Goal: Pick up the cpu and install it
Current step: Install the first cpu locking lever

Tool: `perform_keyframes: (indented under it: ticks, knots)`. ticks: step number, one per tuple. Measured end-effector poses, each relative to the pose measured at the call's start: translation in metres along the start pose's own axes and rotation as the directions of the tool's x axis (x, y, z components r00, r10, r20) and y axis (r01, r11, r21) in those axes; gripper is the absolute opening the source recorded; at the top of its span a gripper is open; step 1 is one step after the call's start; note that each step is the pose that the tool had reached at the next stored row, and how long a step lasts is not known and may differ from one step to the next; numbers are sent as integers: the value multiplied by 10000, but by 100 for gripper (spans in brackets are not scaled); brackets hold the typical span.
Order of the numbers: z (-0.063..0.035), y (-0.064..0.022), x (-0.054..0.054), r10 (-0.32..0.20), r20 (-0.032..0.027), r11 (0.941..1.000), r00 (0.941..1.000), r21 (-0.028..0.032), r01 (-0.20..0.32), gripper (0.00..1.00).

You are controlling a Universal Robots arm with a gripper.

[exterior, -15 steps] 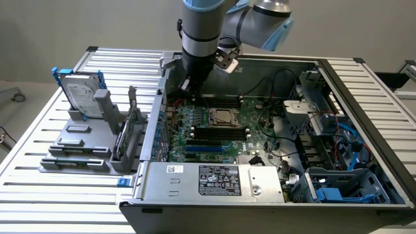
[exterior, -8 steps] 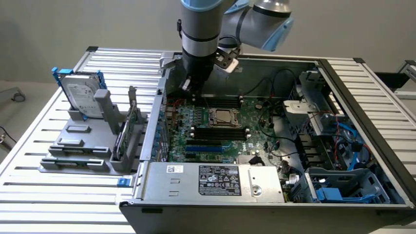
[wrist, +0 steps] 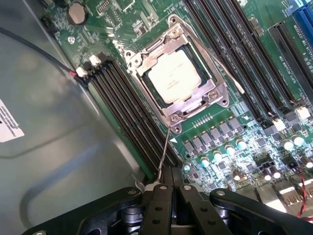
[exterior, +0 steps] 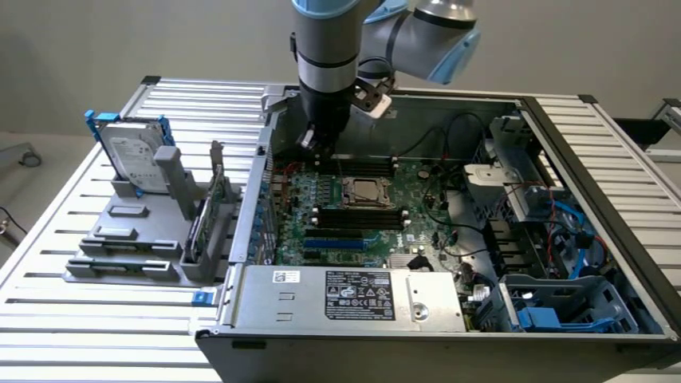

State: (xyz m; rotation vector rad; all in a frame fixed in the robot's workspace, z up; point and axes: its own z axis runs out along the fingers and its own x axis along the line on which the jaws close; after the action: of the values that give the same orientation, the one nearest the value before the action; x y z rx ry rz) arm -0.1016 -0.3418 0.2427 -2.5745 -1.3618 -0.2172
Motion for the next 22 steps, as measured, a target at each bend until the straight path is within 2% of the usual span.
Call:
perform_keyframes:
  ticks: [4,9,11,13,16,22]
  knots:
    - [2,3,11,50,-143,9997,9999,-246,-54,11]
    - [4,11,23,111,-302,9982,9995,-591,-128,11]
    - [8,13,24,157,-337,9972,9993,-728,-181,11]
    - [18,15,22,217,-346,9963,9992,-826,-245,11]
    - [49,18,16,258,-350,9956,9991,-888,-288,11]
    - [157,41,-3,323,-365,9952,9988,-913,-355,11]
